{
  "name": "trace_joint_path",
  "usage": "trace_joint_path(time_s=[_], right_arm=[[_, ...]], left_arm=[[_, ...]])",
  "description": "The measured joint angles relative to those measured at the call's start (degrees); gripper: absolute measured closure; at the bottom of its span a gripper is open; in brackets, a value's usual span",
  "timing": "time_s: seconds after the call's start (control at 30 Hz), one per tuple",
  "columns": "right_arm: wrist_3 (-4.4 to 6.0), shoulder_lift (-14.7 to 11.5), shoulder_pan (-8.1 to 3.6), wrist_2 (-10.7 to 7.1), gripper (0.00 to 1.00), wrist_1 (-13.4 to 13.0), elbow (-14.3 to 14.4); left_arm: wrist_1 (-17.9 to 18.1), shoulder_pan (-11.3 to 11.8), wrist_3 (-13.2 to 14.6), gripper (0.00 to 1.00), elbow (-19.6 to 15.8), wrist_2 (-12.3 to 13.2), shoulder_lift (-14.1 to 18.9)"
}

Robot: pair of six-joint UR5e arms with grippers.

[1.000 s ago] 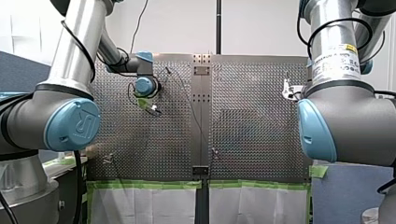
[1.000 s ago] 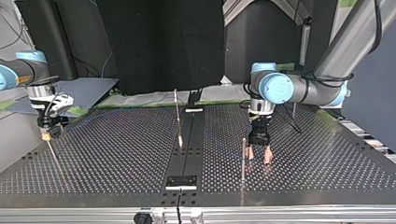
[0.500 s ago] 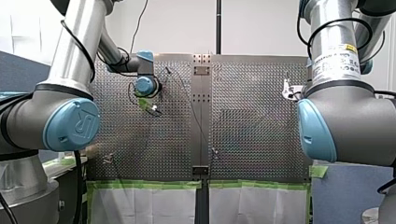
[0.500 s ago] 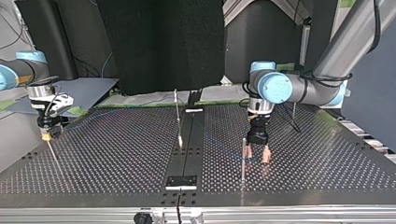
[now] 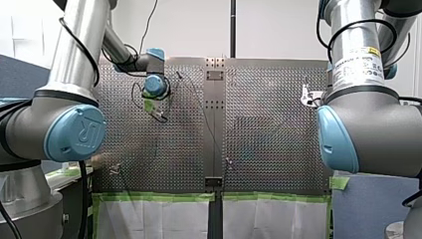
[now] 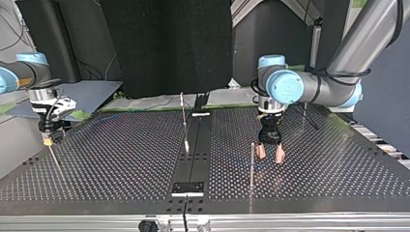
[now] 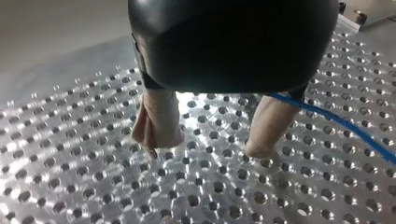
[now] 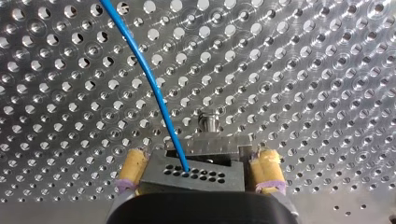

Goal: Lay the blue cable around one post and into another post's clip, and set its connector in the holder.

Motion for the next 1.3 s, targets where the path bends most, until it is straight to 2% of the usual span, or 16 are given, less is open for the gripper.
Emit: trace_joint_path(time_s=[0.1, 0.23, 0.43, 0.6, 0.83, 1.0, 1.17, 1.3], right_arm=[[0.0, 0.0, 0.0, 0.0, 0.0, 0.0, 0.0], [0.0, 0.0, 0.0, 0.0, 0.0, 0.0, 0.0], [0.0, 0.0, 0.0, 0.0, 0.0, 0.0, 0.0], [0.0, 0.0, 0.0, 0.0, 0.0, 0.0, 0.0], [0.0, 0.0, 0.0, 0.0, 0.0, 0.0, 0.0], [0.0, 0.0, 0.0, 0.0, 0.0, 0.0, 0.0], [0.0, 0.0, 0.0, 0.0, 0.0, 0.0, 0.0], [0.0, 0.0, 0.0, 0.0, 0.0, 0.0, 0.0]], left_arm=[[-1.5, -1.2, 1.5, 0.02, 0.0, 0.0, 0.3], [-3.5, -2.8, 3.4, 0.02, 0.0, 1.3, 0.6], [-5.6, -3.6, 3.6, 0.02, -0.1, 1.9, 1.2], [-6.9, -4.0, 4.4, 0.02, -0.1, 0.5, 2.3], [-9.9, -4.5, 8.2, 0.02, -1.0, -2.6, 5.1], [-9.0, -4.6, 10.3, 0.02, -2.7, -1.6, 7.1], [-6.6, -4.2, 12.1, 0.02, -5.2, 0.0, 9.6], [-5.3, -3.8, 13.8, 0.02, -7.0, -0.6, 11.5]])
